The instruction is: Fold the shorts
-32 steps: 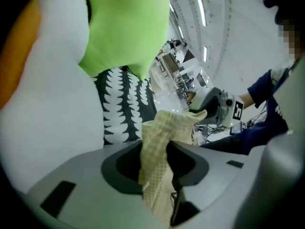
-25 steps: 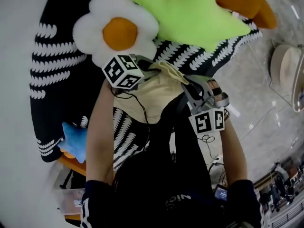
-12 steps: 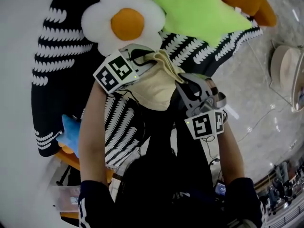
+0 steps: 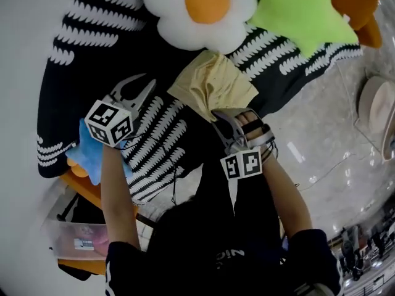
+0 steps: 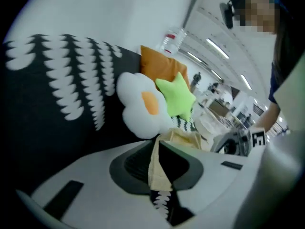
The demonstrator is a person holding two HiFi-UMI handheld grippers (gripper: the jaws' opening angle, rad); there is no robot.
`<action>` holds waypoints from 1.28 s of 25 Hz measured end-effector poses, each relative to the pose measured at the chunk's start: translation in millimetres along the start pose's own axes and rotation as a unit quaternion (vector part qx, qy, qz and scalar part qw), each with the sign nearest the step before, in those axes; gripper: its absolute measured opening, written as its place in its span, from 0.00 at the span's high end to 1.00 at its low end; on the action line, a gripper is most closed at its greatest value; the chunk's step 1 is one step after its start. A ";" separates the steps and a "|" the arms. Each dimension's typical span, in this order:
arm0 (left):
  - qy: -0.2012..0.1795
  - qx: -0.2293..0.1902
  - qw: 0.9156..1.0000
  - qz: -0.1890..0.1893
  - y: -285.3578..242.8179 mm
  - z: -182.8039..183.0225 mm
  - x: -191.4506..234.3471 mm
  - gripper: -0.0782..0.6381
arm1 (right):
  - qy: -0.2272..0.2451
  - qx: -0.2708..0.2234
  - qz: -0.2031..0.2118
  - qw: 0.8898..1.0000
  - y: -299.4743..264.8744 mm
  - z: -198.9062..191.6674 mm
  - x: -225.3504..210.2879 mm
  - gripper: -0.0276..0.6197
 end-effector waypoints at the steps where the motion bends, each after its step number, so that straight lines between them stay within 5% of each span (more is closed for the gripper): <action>1: 0.038 -0.026 0.998 0.031 18.6 -11.4 5.0 0.83 | 0.030 0.011 0.022 0.999 -11.0 -4.8 16.6 0.85; 5: 0.139 -0.073 0.985 0.067 57.4 -56.2 8.4 0.84 | 0.102 0.069 0.094 0.988 -53.1 -30.8 73.5 0.85; 10: 0.253 -0.024 0.967 -0.008 22.9 -102.6 -37.7 0.66 | 0.112 0.118 0.165 0.973 -73.5 -54.5 102.1 0.75; 16: 0.355 0.036 0.934 -0.024 -45.7 -133.2 -84.9 0.53 | 0.098 0.127 0.164 0.973 -75.6 -52.7 108.3 0.74; 18: 0.363 0.051 0.931 0.003 -62.3 -136.4 -88.8 0.52 | 0.104 0.128 0.163 0.973 -74.1 -52.3 107.7 0.74; 21: 0.329 0.132 0.934 0.046 -86.7 -154.0 -95.0 0.53 | 0.098 0.127 0.166 0.973 -72.6 -52.0 109.1 0.74; 23: 0.313 0.157 0.933 0.084 -92.6 -158.7 -91.7 0.72 | 0.084 0.120 0.163 0.976 -72.2 -50.1 108.1 0.75; 27: 0.310 0.074 0.937 0.140 -67.7 -138.9 -91.0 0.78 | 0.038 0.095 0.141 0.985 -65.0 -41.2 98.4 0.76; 28: 0.324 0.048 0.931 0.159 -57.6 -140.8 -89.4 0.78 | 0.027 0.093 0.141 0.985 -63.4 -40.9 98.4 0.76; 30: 0.376 0.019 0.905 0.200 -42.9 -159.0 -82.9 0.77 | 0.011 0.100 0.158 0.982 -62.6 -47.1 104.5 0.77; 32: 0.409 0.035 0.885 0.220 -42.8 -183.2 -79.0 0.75 | -0.001 0.114 0.188 0.976 -62.9 -58.6 113.5 0.77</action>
Point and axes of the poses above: the fingertips, and each gripper's own axes: y backward along the fingers, x to its left, z out of its top, the point moved 3 cm from there along y, backward along the fingers, and after that the axes turned 8 degrees about z, right-handed, at the moved point
